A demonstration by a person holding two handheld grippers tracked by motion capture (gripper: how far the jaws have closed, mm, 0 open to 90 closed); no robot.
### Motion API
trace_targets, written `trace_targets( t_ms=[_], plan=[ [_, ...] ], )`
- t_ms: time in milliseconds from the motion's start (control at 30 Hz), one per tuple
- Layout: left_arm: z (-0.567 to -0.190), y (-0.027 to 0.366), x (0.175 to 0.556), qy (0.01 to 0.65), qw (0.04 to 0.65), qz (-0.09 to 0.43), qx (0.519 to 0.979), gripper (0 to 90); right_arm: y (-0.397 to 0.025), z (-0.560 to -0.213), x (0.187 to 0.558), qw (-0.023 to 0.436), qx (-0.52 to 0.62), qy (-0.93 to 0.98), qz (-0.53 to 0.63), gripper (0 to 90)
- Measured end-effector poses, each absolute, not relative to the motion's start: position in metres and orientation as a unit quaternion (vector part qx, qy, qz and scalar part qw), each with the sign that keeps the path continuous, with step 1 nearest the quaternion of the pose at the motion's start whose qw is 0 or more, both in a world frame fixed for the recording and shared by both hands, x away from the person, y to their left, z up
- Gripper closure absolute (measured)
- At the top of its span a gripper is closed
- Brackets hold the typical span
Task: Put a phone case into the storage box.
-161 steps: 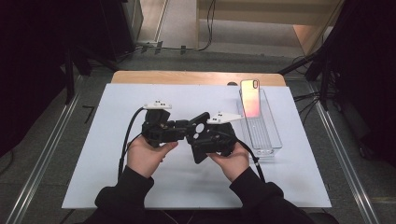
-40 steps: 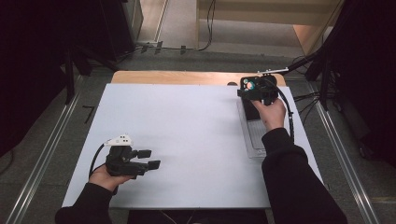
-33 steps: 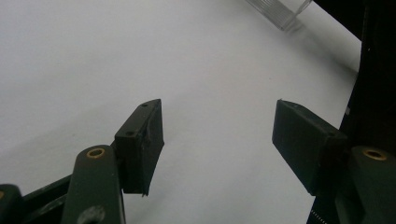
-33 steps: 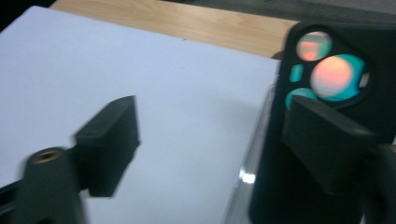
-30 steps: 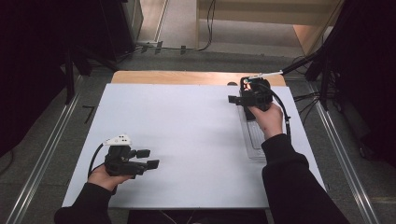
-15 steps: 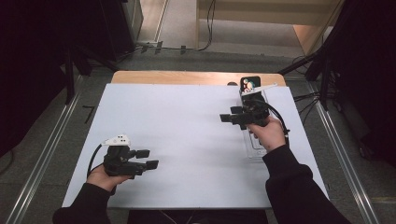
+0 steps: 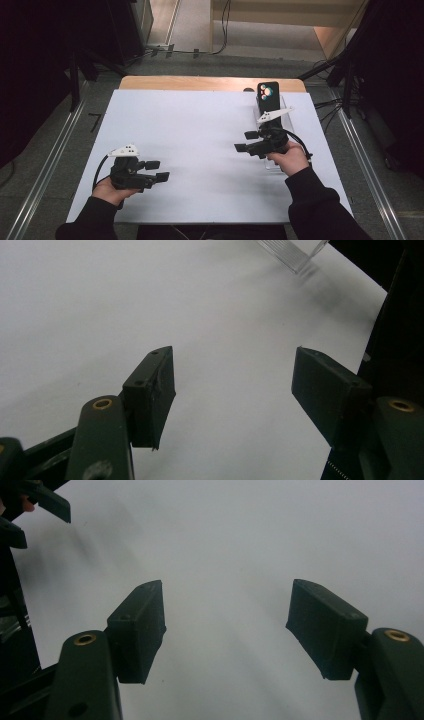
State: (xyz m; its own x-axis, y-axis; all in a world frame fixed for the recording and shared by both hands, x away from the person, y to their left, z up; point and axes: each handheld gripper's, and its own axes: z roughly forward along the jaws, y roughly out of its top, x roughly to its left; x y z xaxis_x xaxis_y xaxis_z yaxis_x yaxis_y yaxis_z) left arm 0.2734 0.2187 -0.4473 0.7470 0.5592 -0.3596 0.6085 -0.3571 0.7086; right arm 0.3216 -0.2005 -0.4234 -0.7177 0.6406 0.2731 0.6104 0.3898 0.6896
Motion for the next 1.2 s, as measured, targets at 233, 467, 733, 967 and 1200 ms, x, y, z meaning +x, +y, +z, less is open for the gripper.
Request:
trace_targets(
  t_ms=[233, 467, 733, 967, 1200],
  plan=[
    [-0.447, 0.217, 0.272, 0.350, 0.442, -0.030, 0.825, 32.2, -0.206, -0.428, 0.302, 0.012, 0.362, 0.840, 0.405, 28.2],
    [-0.447, 0.218, 0.270, 0.349, 0.442, -0.028, 0.826, 32.3, -0.220, -0.438, 0.281, 0.006, 0.360, 0.843, 0.400, 28.1],
    [-0.448, 0.218, 0.268, 0.349, 0.442, -0.028, 0.826, 32.2, -0.230, -0.448, 0.261, 0.006, 0.357, 0.850, 0.388, 27.8],
    [-0.450, 0.219, 0.266, 0.347, 0.441, -0.030, 0.827, 32.2, -0.242, -0.457, 0.251, 0.004, 0.366, 0.851, 0.376, 27.1],
    [-0.451, 0.219, 0.264, 0.344, 0.445, -0.031, 0.826, 32.2, -0.251, -0.465, 0.246, 0.005, 0.379, 0.849, 0.369, 26.1]
  ],
)
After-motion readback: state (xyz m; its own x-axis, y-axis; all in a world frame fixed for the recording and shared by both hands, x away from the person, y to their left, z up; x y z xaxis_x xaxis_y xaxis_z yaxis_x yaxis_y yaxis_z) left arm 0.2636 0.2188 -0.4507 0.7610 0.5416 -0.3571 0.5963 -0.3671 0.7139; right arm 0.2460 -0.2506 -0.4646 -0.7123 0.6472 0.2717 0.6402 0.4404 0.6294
